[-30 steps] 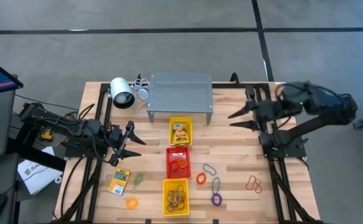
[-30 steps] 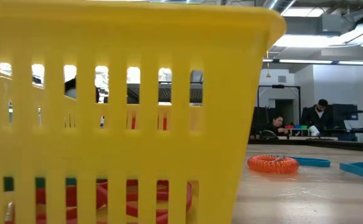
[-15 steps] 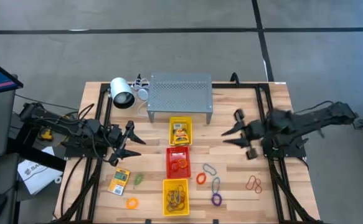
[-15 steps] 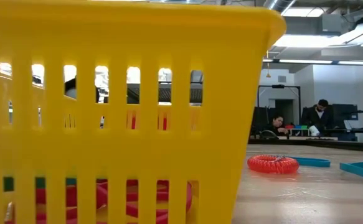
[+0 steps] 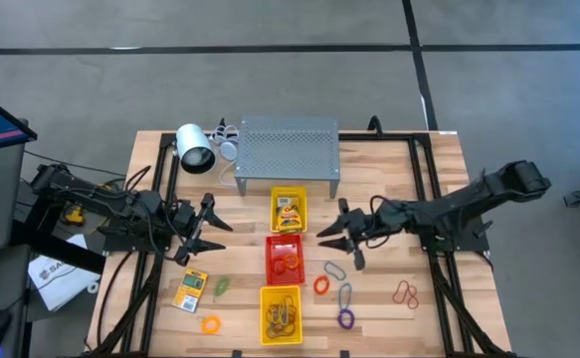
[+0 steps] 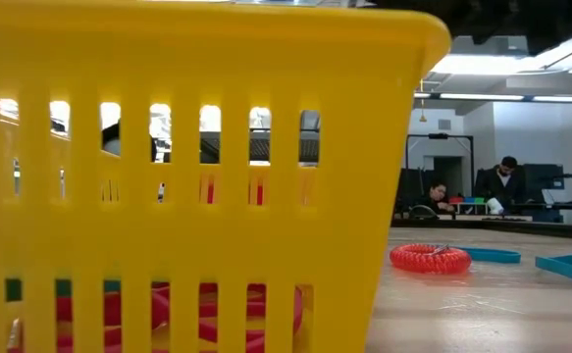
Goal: Pick & Place Office Desk Supplies
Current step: Put the blue rubber band into the bottom yellow bin
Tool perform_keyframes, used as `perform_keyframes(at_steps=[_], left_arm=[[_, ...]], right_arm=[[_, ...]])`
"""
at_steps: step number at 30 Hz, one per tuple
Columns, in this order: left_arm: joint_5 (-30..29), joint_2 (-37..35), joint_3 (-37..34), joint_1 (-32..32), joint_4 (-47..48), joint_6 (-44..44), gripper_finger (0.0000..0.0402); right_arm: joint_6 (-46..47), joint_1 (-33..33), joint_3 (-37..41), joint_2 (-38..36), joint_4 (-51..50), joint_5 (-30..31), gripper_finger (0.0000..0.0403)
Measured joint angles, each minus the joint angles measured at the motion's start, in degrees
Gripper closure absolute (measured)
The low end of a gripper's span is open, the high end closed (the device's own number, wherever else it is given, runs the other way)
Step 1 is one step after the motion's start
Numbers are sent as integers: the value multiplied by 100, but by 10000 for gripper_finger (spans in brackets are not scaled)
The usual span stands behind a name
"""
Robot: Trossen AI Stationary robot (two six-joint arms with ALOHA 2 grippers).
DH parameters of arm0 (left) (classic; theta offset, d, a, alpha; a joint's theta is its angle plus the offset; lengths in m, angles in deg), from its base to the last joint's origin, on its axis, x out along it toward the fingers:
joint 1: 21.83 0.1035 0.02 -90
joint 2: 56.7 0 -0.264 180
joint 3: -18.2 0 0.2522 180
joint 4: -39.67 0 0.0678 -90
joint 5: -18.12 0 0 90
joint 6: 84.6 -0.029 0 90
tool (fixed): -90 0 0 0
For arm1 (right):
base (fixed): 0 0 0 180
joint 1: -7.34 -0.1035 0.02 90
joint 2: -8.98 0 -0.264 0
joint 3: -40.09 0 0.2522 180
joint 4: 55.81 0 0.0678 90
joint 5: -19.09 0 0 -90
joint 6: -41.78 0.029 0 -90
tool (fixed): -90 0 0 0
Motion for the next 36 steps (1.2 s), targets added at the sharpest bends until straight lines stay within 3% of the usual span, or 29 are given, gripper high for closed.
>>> perform_keyframes(at_steps=[5, 22, 29, 36], left_arm=[[-58, 0, 0, 0, -2, -13, 183], [-88, 0, 0, 0, 28, -13, 183], [-118, 0, 0, 0, 31, -15, 183], [-446, 0, 0, 0, 31, -15, 183]], right_arm=[[-52, 48, -7, 57, 617, -1, 305], [356, 56, -40, -9, 543, -16, 305], [529, -177, -533, -4, -1729, 47, 305], [773, -675, -962, -6, -3687, 766, 305]])
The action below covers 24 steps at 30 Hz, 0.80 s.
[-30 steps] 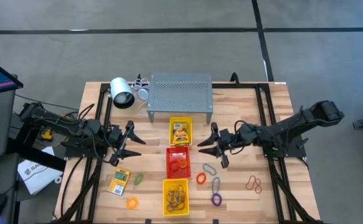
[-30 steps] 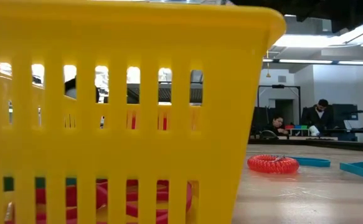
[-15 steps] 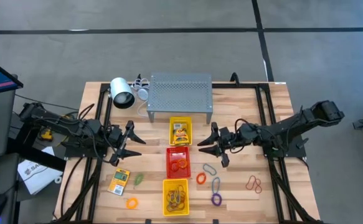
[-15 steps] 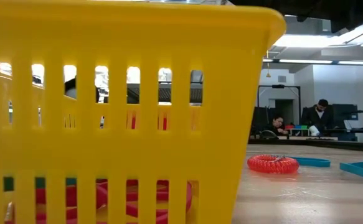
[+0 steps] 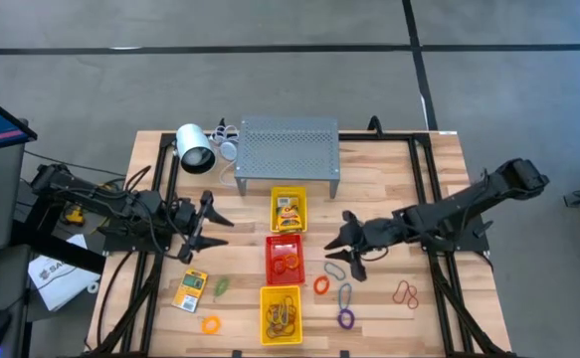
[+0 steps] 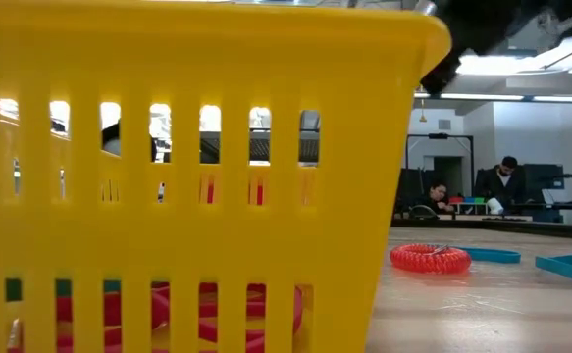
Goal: Pick & Place Office Desk Supplies
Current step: Put the blue rubber band into the bottom yellow bin
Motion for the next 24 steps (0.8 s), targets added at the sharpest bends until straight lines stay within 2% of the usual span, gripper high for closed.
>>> perform_keyframes(at_steps=[4, 7, 9, 24], left_arm=[[-194, 0, 0, 0, -1, 0, 183], [-368, 0, 0, 0, 0, 0, 183], [-398, 0, 0, 0, 0, -1, 183], [-445, 178, 2, 0, 1, 2, 183]], right_arm=[[382, -142, 46, 0, -787, 330, 305], [535, -224, 181, 78, -944, 720, 305], [588, -247, 246, 206, -968, 770, 305], [1251, -538, 248, 1705, -160, 793, 305]])
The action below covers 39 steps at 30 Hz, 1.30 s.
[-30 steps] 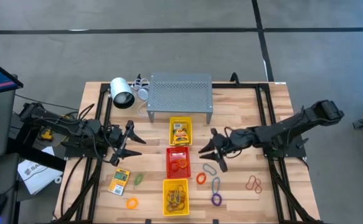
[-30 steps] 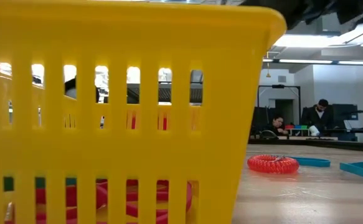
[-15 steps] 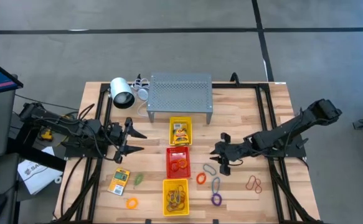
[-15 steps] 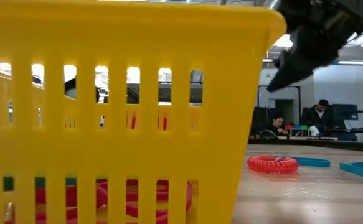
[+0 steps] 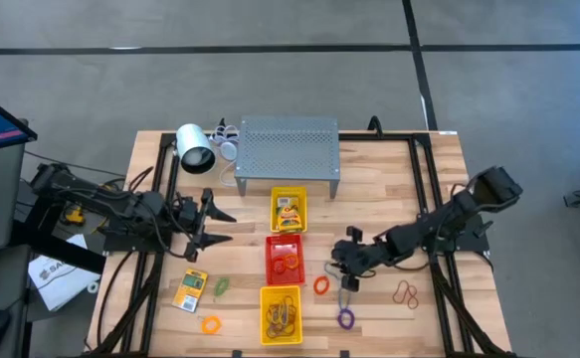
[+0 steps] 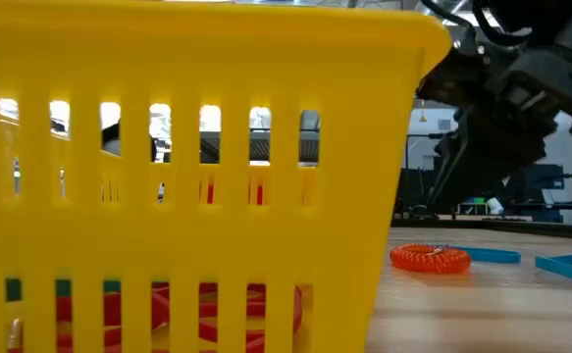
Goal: Pick & Place Office Desk Supplies
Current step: Put the blue rubber band into the bottom yellow bin
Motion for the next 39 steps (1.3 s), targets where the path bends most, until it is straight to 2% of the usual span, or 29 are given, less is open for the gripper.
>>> perform_keyframes(at_steps=[7, 14, 21, 39], left_arm=[[-357, 392, 0, 0, -92, 2, 183], [-386, 736, 0, 0, -513, 1, 183], [-388, 764, 0, 0, -549, 2, 183], [-390, 764, 0, 1, -618, 2, 183]], right_arm=[[269, -136, 1, 403, 130, 94, 305], [271, -151, -3, 564, 210, 203, 305], [238, -118, -3, 562, 72, 417, 305], [257, -121, -3, 562, 41, 197, 305]])
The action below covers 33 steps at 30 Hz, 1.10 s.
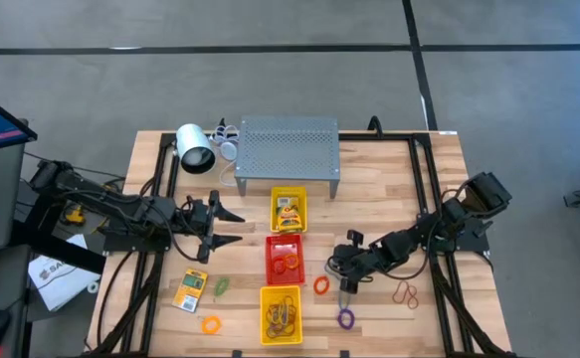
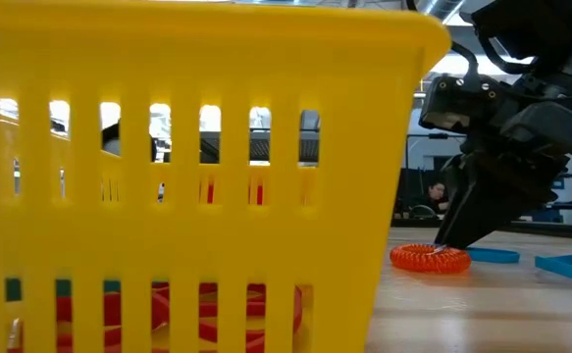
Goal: Pick & Place Office Desk Supplies
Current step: Put the blue rubber band into the bottom yellow bin
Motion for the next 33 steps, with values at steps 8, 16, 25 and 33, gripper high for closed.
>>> perform_keyframes(at_steps=[8, 16, 25, 33], left_arm=[[0, -2, 0, -1, -36, 0, 183], [0, -2, 0, 1, -40, 0, 183], [0, -2, 0, -1, -38, 39, 183], [0, -4, 0, 0, -38, 39, 183]], right_arm=[[7, -7, -11, 115, 33, -64, 307], [147, -2, -28, 343, 175, -112, 357], [101, 11, -17, 328, 179, -227, 396], [-344, 11, -307, 233, -187, -315, 401]])
